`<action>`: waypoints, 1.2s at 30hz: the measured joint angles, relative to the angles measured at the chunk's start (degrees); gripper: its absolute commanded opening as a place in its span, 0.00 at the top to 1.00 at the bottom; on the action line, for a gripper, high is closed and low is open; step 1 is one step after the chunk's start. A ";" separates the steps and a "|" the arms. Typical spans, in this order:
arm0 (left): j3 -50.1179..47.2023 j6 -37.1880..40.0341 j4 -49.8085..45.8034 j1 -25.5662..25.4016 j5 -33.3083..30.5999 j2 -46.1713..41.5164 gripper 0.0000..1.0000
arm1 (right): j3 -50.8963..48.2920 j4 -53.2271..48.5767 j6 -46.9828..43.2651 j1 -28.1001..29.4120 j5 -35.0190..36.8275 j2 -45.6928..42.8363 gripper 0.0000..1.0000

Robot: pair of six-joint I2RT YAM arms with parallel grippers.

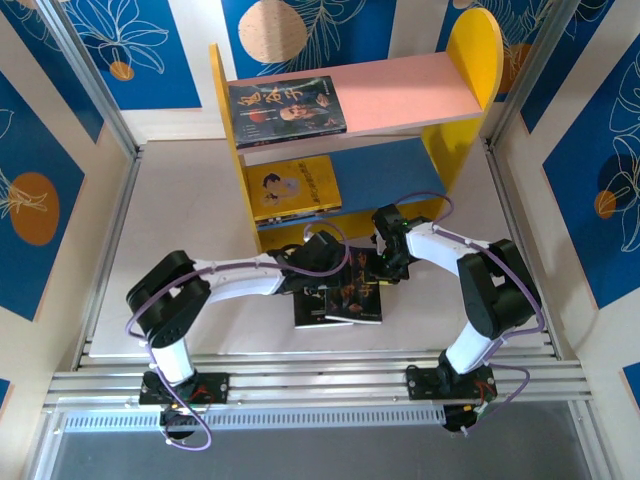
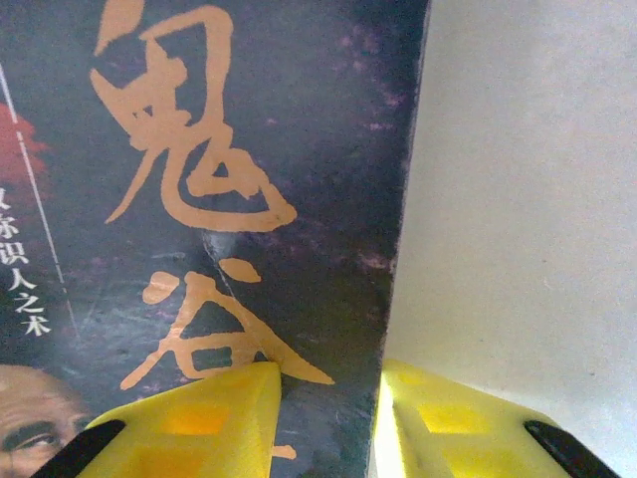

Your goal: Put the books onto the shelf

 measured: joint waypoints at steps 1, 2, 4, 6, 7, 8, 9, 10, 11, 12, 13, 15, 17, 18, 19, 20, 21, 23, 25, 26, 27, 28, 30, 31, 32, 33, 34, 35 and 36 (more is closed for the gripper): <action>0.00 0.07 0.22 0.00 0.28 -0.50 0.43 | 0.00 -0.07 0.00 0.00 0.09 0.00 0.68; 0.00 0.11 0.46 -0.02 0.59 -1.05 0.44 | 0.00 -0.11 0.00 0.00 0.20 0.00 0.68; 0.00 0.13 1.03 -0.02 1.27 -1.88 0.47 | 0.00 -0.17 0.00 -0.07 0.24 0.00 0.67; 0.00 0.15 1.16 -0.02 1.64 -2.23 0.50 | 0.00 -0.26 0.00 -0.15 0.24 -0.02 0.67; 0.00 0.15 1.16 -0.02 1.70 -2.23 0.52 | 0.00 -0.28 0.00 -0.17 0.24 -0.02 0.67; -0.02 0.15 1.11 -0.02 1.70 -2.23 0.53 | 0.00 -0.31 0.00 -0.22 0.22 0.00 0.67; -0.07 0.13 1.11 -0.02 1.70 -2.23 0.55 | 0.00 -0.33 0.00 -0.24 0.22 0.00 0.67; -0.07 0.13 1.11 -0.02 1.70 -2.23 0.56 | 0.00 -0.35 0.00 -0.26 0.22 -0.02 0.66; -0.07 0.13 1.11 -0.02 1.70 -2.23 0.57 | 0.00 -0.35 -0.02 -0.33 0.22 0.00 0.66; -0.09 0.13 1.11 -0.02 1.68 -2.23 0.58 | 0.00 -0.37 -0.02 -0.37 0.20 0.00 0.66; -0.11 0.13 1.11 -0.02 1.68 -2.23 0.58 | 0.00 -0.44 -0.02 -0.42 0.20 -0.02 0.65; -0.11 0.15 1.11 -0.02 1.68 -2.23 0.58 | 0.00 -0.50 -0.02 -0.55 0.20 0.00 0.64; -0.11 0.17 1.11 -0.02 1.75 -2.23 0.54 | 0.00 -0.55 -0.04 -0.83 -0.04 0.00 0.62; -0.11 0.28 1.11 -0.02 1.88 -2.23 0.51 | -0.02 -0.57 -0.04 -1.01 -0.26 0.00 0.61; -0.11 0.50 1.14 -0.02 2.01 -2.19 0.50 | -0.04 -0.57 -0.04 -1.18 -0.46 0.00 0.60; -0.11 0.72 1.16 -0.02 2.23 -2.14 0.49 | -0.07 -0.61 -0.04 -1.36 -0.61 0.00 0.59; -0.11 0.83 1.29 -0.02 2.34 -2.01 0.49 | -0.07 -0.68 -0.04 -1.53 -0.72 0.00 0.58; -0.11 1.01 1.81 -0.02 2.80 -1.51 0.49 | -0.11 -0.79 -0.02 -1.79 -0.83 -0.02 0.58; -0.11 1.03 2.05 -0.02 2.91 -1.03 0.49 | -0.22 -0.79 -0.04 -2.12 -0.96 -0.02 0.56; -0.11 1.05 2.12 -0.02 2.91 -0.94 0.49 | -0.24 -0.79 -0.07 -2.36 -1.14 -0.02 0.55; -0.11 1.18 2.16 -0.02 2.91 -0.92 0.49 | -0.31 -0.72 -0.09 -2.62 -1.31 -0.04 0.52; -0.11 1.20 2.29 -0.02 2.91 -0.92 0.50 | -0.46 -0.59 -0.15 -2.91 -1.64 -0.09 0.51; -0.11 1.25 2.34 -0.02 2.91 -0.92 0.52 | -1.05 -0.11 -0.26 -3.52 -2.36 -0.35 0.50; -0.11 1.25 2.34 -0.02 2.91 -0.92 0.53 | -1.44 0.22 -0.24 -3.89 -2.82 -0.61 0.50; -0.11 1.25 2.34 -0.02 2.91 -0.92 0.54 | -1.73 0.39 -0.24 -4.20 -3.13 -0.90 0.50; -0.11 1.27 2.38 -0.02 2.95 -0.92 0.56 | -2.01 0.55 -0.24 -4.52 -3.63 -1.22 0.50; -0.11 1.27 2.40 -0.04 3.10 -0.90 0.57 | -2.21 0.76 -0.24 -4.74 -4.09 -1.53 0.50; -0.11 1.29 2.40 -0.04 3.30 -0.87 0.59 | -2.34 0.96 -0.26 -4.87 -4.46 -1.73 0.50; -0.11 1.29 2.43 -0.04 3.48 -0.85 0.61 | -2.49 1.09 -0.24 -4.92 -4.87 -1.99 0.50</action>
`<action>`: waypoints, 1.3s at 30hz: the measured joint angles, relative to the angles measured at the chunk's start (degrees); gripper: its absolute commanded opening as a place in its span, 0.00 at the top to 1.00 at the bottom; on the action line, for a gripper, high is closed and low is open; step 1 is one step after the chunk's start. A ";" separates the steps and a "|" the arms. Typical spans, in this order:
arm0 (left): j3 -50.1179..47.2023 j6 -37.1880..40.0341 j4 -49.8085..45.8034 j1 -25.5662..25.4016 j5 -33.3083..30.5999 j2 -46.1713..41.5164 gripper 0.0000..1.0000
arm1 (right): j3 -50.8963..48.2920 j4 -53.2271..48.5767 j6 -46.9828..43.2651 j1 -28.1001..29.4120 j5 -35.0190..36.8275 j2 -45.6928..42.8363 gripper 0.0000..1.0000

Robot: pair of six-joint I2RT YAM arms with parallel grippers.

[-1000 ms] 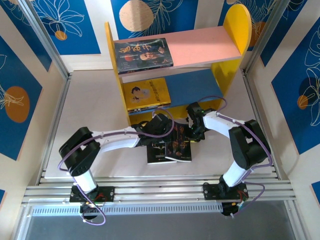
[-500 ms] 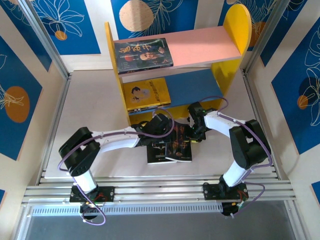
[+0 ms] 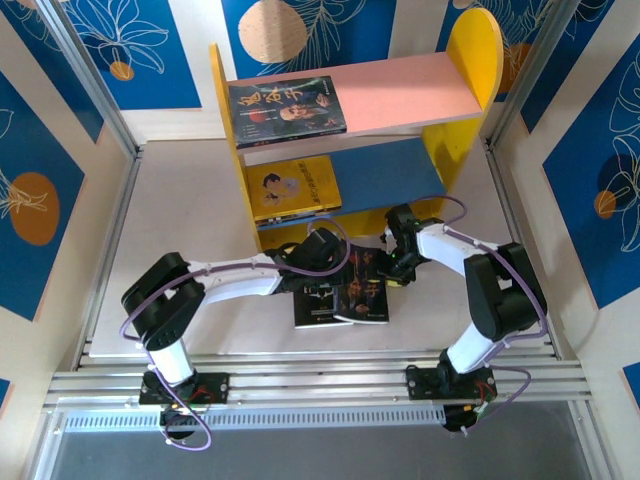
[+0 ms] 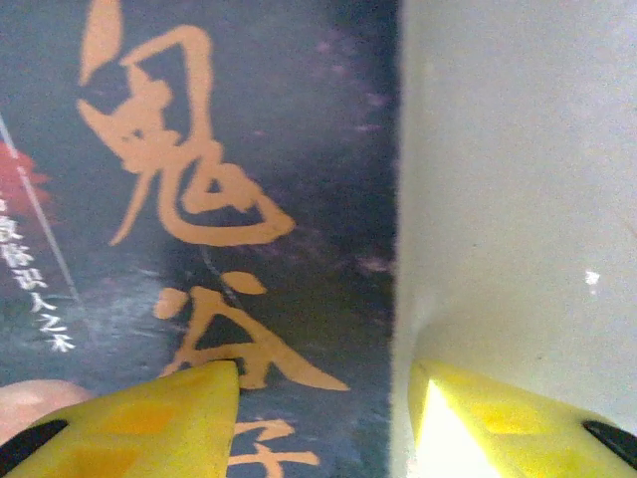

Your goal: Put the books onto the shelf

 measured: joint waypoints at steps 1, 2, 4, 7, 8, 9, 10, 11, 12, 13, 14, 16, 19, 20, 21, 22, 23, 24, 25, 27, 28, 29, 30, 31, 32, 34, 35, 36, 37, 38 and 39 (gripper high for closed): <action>0.00 0.17 0.09 0.00 0.17 0.02 0.63 | -0.07 0.07 -0.02 -0.07 -0.22 -0.24 0.50; 0.00 0.20 0.20 -0.02 0.33 0.07 0.66 | -0.13 0.17 -0.02 -0.13 -0.46 -0.39 0.50; 0.00 0.28 0.37 0.00 0.35 0.22 0.73 | -0.46 0.35 0.00 -0.37 -0.74 -0.72 0.50; 0.02 0.39 0.42 0.00 0.37 0.48 0.86 | -1.09 0.79 0.00 -0.98 -1.25 -0.90 0.51; 0.02 0.42 0.55 0.00 0.37 0.59 0.89 | -1.20 0.79 0.00 -1.09 -1.33 -0.92 0.51; 0.04 0.79 0.55 0.00 0.39 0.72 0.92 | -1.36 0.81 0.00 -1.20 -1.42 -1.03 0.50; 0.07 1.42 0.52 0.02 0.37 0.81 0.94 | -1.42 0.76 -0.02 -1.22 -1.40 -1.25 0.51; 0.09 1.90 0.52 0.02 0.39 0.83 0.95 | -1.51 0.76 -0.02 -1.33 -1.42 -1.57 0.51; 0.26 2.49 0.28 0.02 0.39 0.83 0.96 | -1.66 0.76 -0.04 -1.55 -1.46 -2.05 0.51; 0.68 3.48 -0.13 0.02 0.42 0.83 0.96 | -1.90 0.87 -0.09 -1.97 -1.60 -2.84 0.51; 1.25 4.70 -0.52 0.00 0.44 0.83 0.97 | -2.21 1.01 -0.22 -2.43 -1.77 -3.80 0.51; 3.34 7.82 -2.12 0.00 0.55 0.76 0.98 | -2.69 1.09 -0.44 -3.87 -2.32 -6.67 0.50; 6.84 13.31 -4.94 0.00 0.59 -0.46 0.99 | -2.71 1.92 -0.72 -6.67 -3.21 -11.56 0.47; 7.67 14.88 -5.75 0.00 0.79 -1.27 0.99 | -2.71 2.38 -0.85 -7.50 -3.37 -13.38 0.45; 8.46 16.92 -6.58 0.00 1.27 -2.64 0.99 | -2.69 2.84 -1.05 -8.31 -3.52 -15.34 0.44; 8.92 18.62 -7.34 0.00 1.68 -4.15 0.99 | -2.62 3.32 -1.27 -9.11 -3.76 -17.70 0.43; 9.35 20.22 -8.20 0.00 2.12 -5.86 0.99 | -2.56 3.58 -1.53 -9.68 -3.98 -19.54 0.42; 9.86 21.86 -9.22 0.00 2.62 -7.69 1.00 | -2.40 4.00 -1.70 -10.38 -4.20 -21.86 0.42; 10.49 23.19 -10.25 0.00 2.89 -9.29 1.00 | -2.21 4.22 -1.77 -10.95 -4.46 -23.52 0.41; 12.76 26.08 -12.92 0.02 2.86 -12.61 1.00 | -1.46 4.44 -1.95 -12.39 -5.01 -27.21 0.40; 14.08 27.36 -14.12 0.02 2.82 -13.90 1.00 | -1.09 4.46 -2.01 -12.92 -5.31 -28.33 0.40; 15.65 28.72 -15.34 0.02 2.62 -15.26 1.00 | -0.57 4.44 -2.10 -13.57 -5.75 -29.55 0.40; 17.16 29.92 -16.35 0.09 2.38 -16.35 1.00 | 0.02 4.46 -2.19 -14.23 -6.27 -30.60 0.40; 18.58 30.91 -17.22 0.13 2.19 -17.16 1.00 | 0.48 4.44 -2.19 -14.67 -6.62 -31.28 0.40; 20.48 32.04 -18.27 0.13 1.81 -18.03 1.00 | 1.11 4.42 -2.19 -15.02 -7.06 -31.91 0.40; 24.83 33.66 -20.41 0.28 0.57 -18.73 1.00 | 2.34 4.46 -2.16 -15.45 -7.87 -32.65 0.39; 27.82 34.36 -21.64 0.42 -0.33 -18.69 1.00 | 3.04 4.52 -2.14 -15.45 -8.37 -32.98 0.39; 30.82 34.91 -22.47 0.46 -1.33 -18.53 1.00 | 3.67 4.70 -2.10 -15.45 -9.01 -33.24 0.39; 33.27 35.36 -22.95 0.50 -2.10 -18.40 1.00 | 4.26 4.92 -1.95 -15.45 -9.46 -33.48 0.38; 36.00 35.91 -23.30 0.52 -2.95 -18.21 1.00 | 5.07 5.14 -1.86 -15.45 -10.08 -33.77 0.38; 38.84 36.39 -23.17 0.61 -3.91 -18.03 1.00 | 5.92 5.35 -1.68 -15.45 -10.58 -34.01 0.37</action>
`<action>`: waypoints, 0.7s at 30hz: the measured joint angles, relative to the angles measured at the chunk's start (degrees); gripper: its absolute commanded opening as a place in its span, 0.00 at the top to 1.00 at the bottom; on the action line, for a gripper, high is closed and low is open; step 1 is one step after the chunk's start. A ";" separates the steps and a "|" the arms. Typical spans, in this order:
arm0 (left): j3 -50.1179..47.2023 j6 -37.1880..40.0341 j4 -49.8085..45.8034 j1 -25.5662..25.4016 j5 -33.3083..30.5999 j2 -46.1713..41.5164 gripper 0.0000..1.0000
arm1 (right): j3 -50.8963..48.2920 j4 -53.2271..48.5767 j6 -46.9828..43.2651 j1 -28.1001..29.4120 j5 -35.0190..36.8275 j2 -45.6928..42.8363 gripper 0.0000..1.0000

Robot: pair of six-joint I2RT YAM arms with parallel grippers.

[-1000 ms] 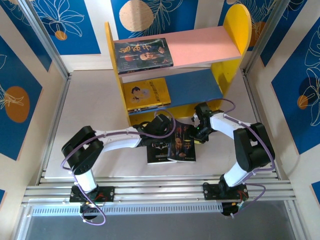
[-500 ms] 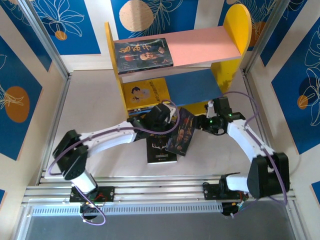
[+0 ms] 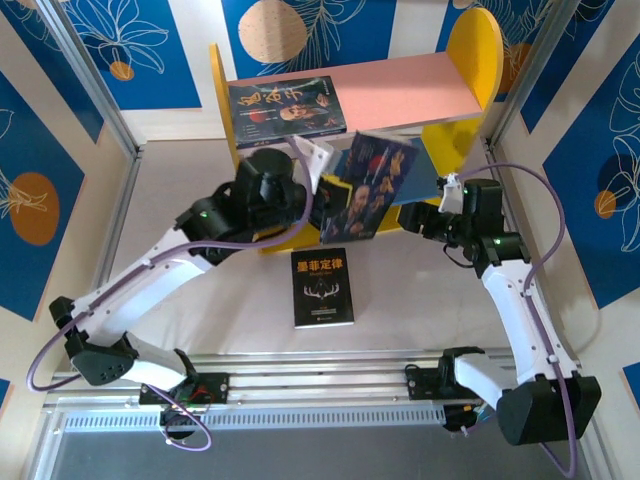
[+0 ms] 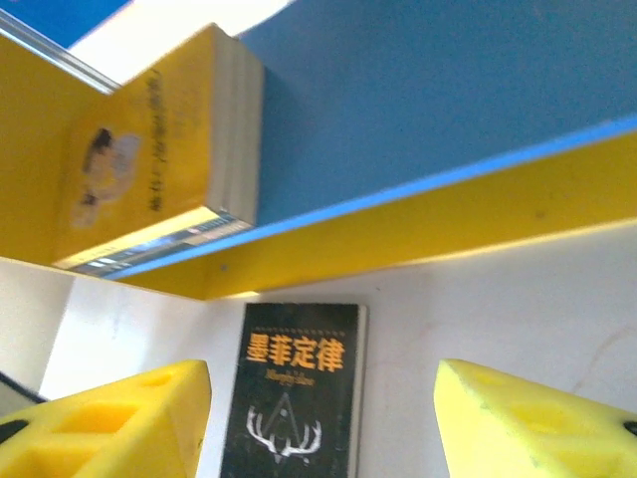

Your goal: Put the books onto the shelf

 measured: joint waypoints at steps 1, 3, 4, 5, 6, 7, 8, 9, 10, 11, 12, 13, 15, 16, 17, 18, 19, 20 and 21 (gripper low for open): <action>2.16 0.48 0.24 0.02 -0.85 0.20 1.00 | 0.94 0.04 0.20 0.00 -0.48 -0.13 0.37; 6.97 1.57 1.44 0.04 -2.97 0.79 1.00 | 3.50 0.48 0.61 0.00 -1.70 -0.31 0.36; 8.70 2.19 2.08 0.04 -4.00 1.16 1.00 | 4.81 0.68 0.85 0.00 -2.36 -0.31 0.36; 10.49 2.86 3.23 0.04 -5.31 1.64 1.00 | 6.32 1.01 1.16 0.00 -3.15 -0.28 0.35; 11.89 3.52 4.72 0.04 -6.64 2.16 1.00 | 7.91 1.49 1.53 0.00 -3.96 -0.28 0.35; 12.96 4.22 6.36 0.04 -7.89 2.67 1.00 | 9.33 1.95 2.01 0.00 -4.72 -0.20 0.34; 13.68 4.85 8.22 0.07 -9.20 3.26 1.00 | 11.06 2.78 2.58 0.00 -5.57 -0.07 0.34; 14.40 5.62 10.12 0.07 -10.54 3.96 1.00 | 12.76 3.85 3.21 0.00 -6.56 0.20 0.33; 14.97 6.19 11.82 0.07 -11.56 4.68 1.00 | 14.27 4.63 3.87 0.00 -7.45 0.44 0.33; 15.82 7.04 13.70 0.11 -12.76 5.79 1.00 | 15.93 5.68 4.61 0.13 -8.35 0.85 0.31; 16.83 7.63 15.50 0.13 -13.92 7.06 1.00 | 17.66 7.02 5.40 0.28 -9.25 1.40 0.29; 17.79 8.26 16.85 0.17 -14.71 8.17 1.00 | 18.95 8.09 6.14 0.59 -9.77 1.84 0.27; 20.28 9.49 19.82 0.28 -16.35 11.08 1.00 | 21.92 10.86 7.85 1.53 -10.82 3.15 0.25; 21.22 9.94 20.98 0.37 -16.85 12.20 1.00 | 23.04 12.02 8.68 2.12 -11.06 3.80 0.25; 22.23 10.38 22.25 0.44 -17.27 13.46 1.00 | 24.28 13.62 9.66 2.82 -11.41 4.66 0.23; 23.23 10.60 23.39 0.59 -17.57 14.62 1.00 | 25.40 15.19 10.51 3.58 -11.56 5.60 0.21; 23.93 10.75 24.35 0.76 -17.73 15.43 1.00 | 26.16 16.44 11.21 4.17 -11.69 6.34 0.19; 24.50 10.95 25.64 1.03 -17.77 16.20 1.00 | 26.97 18.08 12.09 4.90 -11.72 7.28 0.17; 24.72 10.93 26.71 1.33 -17.77 16.68 1.00 | 27.47 19.74 12.98 5.49 -11.74 8.22 0.15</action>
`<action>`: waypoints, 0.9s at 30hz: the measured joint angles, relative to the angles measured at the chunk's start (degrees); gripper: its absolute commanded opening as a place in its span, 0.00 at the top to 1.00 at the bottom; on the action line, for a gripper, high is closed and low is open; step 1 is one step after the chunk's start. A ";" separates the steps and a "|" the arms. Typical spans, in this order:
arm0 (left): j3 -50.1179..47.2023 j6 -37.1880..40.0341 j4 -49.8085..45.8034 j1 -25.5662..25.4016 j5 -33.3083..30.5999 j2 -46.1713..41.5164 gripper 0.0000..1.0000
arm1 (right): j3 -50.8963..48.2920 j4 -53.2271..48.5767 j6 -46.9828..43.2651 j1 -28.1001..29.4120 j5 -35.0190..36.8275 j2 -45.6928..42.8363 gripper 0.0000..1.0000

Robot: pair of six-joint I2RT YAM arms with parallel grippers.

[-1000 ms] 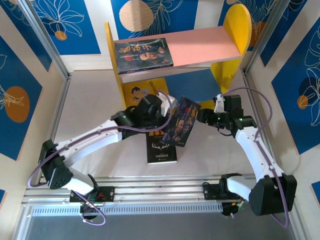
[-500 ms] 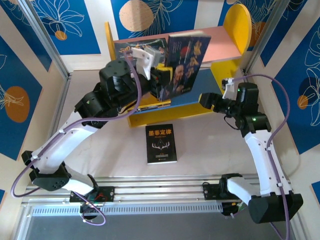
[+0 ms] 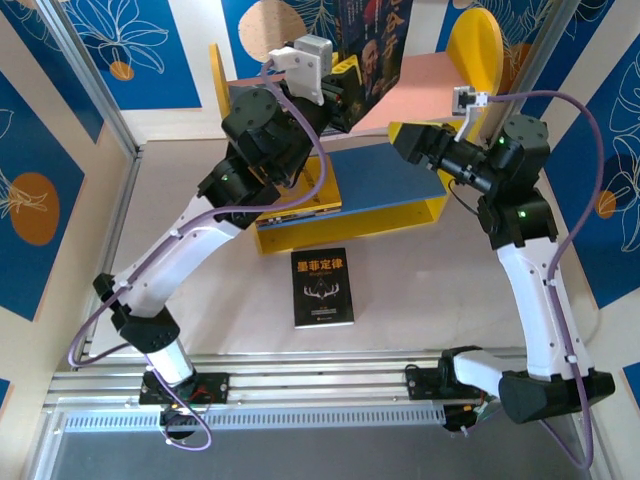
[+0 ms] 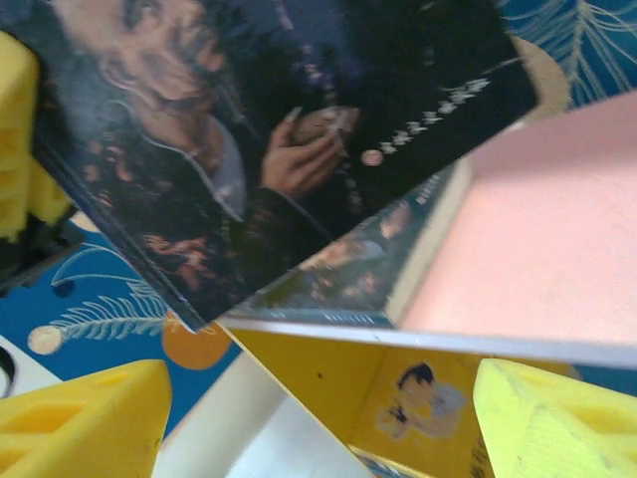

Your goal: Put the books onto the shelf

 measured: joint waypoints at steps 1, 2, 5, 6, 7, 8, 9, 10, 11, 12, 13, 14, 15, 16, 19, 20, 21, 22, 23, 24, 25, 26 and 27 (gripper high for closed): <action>0.07 -0.02 0.79 0.31 0.02 0.17 1.00 | 0.26 1.44 0.87 0.42 -0.07 0.81 0.13; 0.07 -0.28 1.57 0.72 0.09 0.33 1.00 | 0.48 2.82 1.81 0.79 -0.13 1.68 0.11; 0.20 -2.69 3.65 2.64 0.92 0.46 1.00 | 0.52 7.50 4.87 1.36 -0.13 4.26 0.06; 0.26 -4.07 4.28 3.63 1.57 0.48 1.00 | 0.52 9.29 6.01 1.36 -0.13 5.16 0.05; 0.28 -5.55 4.81 4.68 2.23 0.48 1.00 | 0.50 10.71 7.17 1.36 -0.13 5.79 0.05; 0.31 -7.08 5.31 5.73 2.91 0.48 1.00 | 0.50 12.41 8.28 1.38 -0.13 6.47 0.04; 0.39 -8.70 5.66 6.86 3.61 0.50 1.00 | 0.50 14.10 9.31 1.40 -0.20 7.08 0.04; 0.50 -10.14 5.90 7.74 4.26 0.57 1.00 | 0.50 15.58 10.29 1.40 -0.28 7.54 0.03; 0.57 -11.63 6.32 8.61 5.07 0.68 1.00 | 0.52 17.27 11.28 1.40 -0.37 8.07 0.02; 0.63 -13.00 6.73 9.27 5.75 0.79 1.00 | 0.52 18.80 12.24 1.40 -0.46 8.57 0.01; 0.66 -14.25 7.08 9.86 6.43 0.90 1.00 | 0.52 20.24 13.14 1.40 -0.59 9.07 0.01; 0.66 -15.67 7.39 10.51 7.15 1.03 1.00 | 0.55 21.70 14.03 1.40 -0.70 9.62 0.00; 0.66 -16.94 7.76 10.99 7.89 1.16 1.00 | 0.59 23.30 15.10 1.40 -0.90 10.25 0.00; 0.63 -17.84 8.13 11.26 8.37 1.25 1.00 | 0.63 24.63 15.91 1.40 -1.11 10.88 0.00; 0.35 -20.70 9.07 11.89 10.51 1.53 1.00 | 1.36 28.87 18.78 1.68 -1.73 13.53 0.00; 0.33 -21.66 9.38 11.98 11.34 1.64 1.00 | 1.79 30.23 19.71 1.81 -1.90 14.64 0.00; 0.11 -22.45 9.77 12.07 12.22 1.66 1.00 | 2.25 31.28 20.50 2.01 -2.01 15.63 0.00; -0.07 -23.21 10.05 12.17 12.96 1.66 1.00 | 2.80 32.06 21.11 2.29 -2.05 16.61 0.00; -0.26 -23.85 10.36 12.31 13.77 1.66 1.00 | 3.28 32.96 21.64 2.62 -2.10 17.49 0.00; -0.59 -24.61 10.82 12.33 14.58 1.66 1.00 | 3.61 33.94 22.25 3.04 -2.10 18.29 0.01; -0.92 -25.05 11.21 12.33 15.17 1.64 1.00 | 3.69 34.91 22.69 3.45 -2.10 18.84 0.01; -1.51 -25.57 11.78 12.33 15.58 1.64 1.00 | 3.69 35.76 23.15 3.80 -2.12 19.23 0.01; -2.23 -26.12 12.39 12.33 15.80 1.64 1.00 | 3.69 36.83 23.63 4.17 -2.12 19.65 0.01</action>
